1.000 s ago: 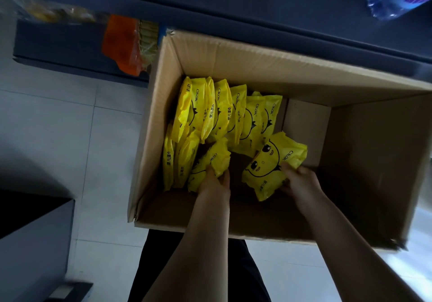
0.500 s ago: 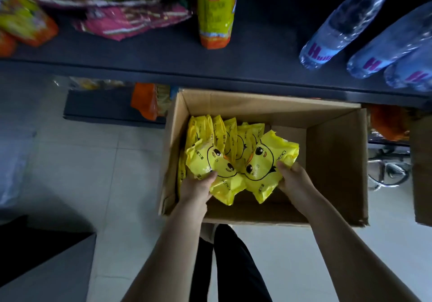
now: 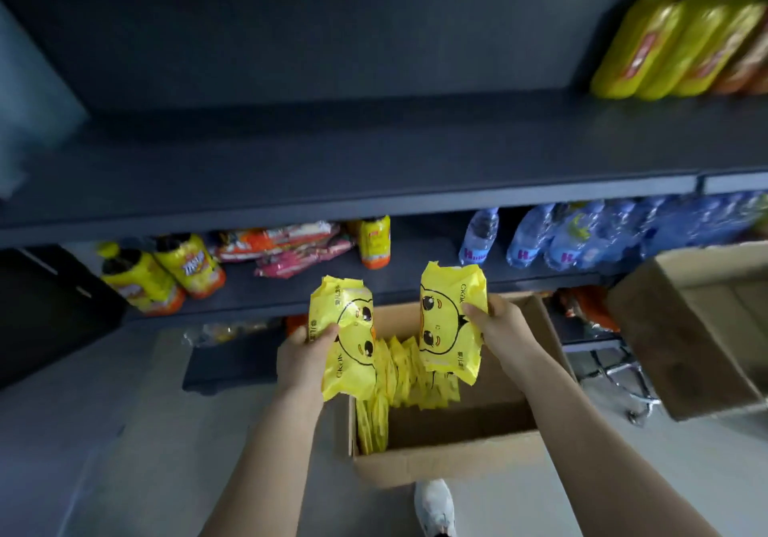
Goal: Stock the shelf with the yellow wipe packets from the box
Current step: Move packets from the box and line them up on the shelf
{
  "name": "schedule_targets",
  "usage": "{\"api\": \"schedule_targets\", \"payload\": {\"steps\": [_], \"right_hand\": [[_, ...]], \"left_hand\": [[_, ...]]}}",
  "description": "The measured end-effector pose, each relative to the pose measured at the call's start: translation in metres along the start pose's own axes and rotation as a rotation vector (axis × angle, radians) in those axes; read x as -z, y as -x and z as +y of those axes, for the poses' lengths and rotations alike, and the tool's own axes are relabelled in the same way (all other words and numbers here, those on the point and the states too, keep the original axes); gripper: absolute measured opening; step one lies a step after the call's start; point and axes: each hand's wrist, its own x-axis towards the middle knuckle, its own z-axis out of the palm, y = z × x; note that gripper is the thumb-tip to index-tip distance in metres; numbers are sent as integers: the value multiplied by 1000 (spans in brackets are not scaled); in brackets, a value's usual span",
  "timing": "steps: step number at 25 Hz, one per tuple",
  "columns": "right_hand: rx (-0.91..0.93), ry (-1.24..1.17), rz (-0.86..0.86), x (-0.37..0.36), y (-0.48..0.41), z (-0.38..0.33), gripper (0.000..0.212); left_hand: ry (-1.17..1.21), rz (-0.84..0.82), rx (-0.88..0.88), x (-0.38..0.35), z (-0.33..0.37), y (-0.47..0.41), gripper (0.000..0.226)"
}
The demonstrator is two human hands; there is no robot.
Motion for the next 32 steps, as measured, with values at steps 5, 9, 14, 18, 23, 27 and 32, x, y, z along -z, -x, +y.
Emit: {"api": "schedule_targets", "payload": {"steps": [5, 9, 14, 18, 23, 27, 32], "right_hand": [[212, 8, 222, 33, 42, -114, 14], [377, 12, 327, 57, 62, -184, 23], [559, 99, 374, 88, 61, -264, 26], [699, 240, 368, 109, 35, -325, 30], [925, 554, 375, 133, -29, -416, 42], [1054, 852, 215, 127, -98, -466, 42], [1336, 1185, 295, 111, -164, -463, 46]], "left_hand": [[-3, -18, -309, 25, 110, 51, 14], [-172, -3, -596, 33, 189, 79, 10], [-269, -43, -797, 35, 279, 112, 10], [-310, -120, -889, 29, 337, 127, 9], [-405, -100, -993, 4, 406, 120, 46], [-547, -139, -983, -22, 455, 96, 51], [-622, -89, -940, -32, 476, 69, 52]]}}
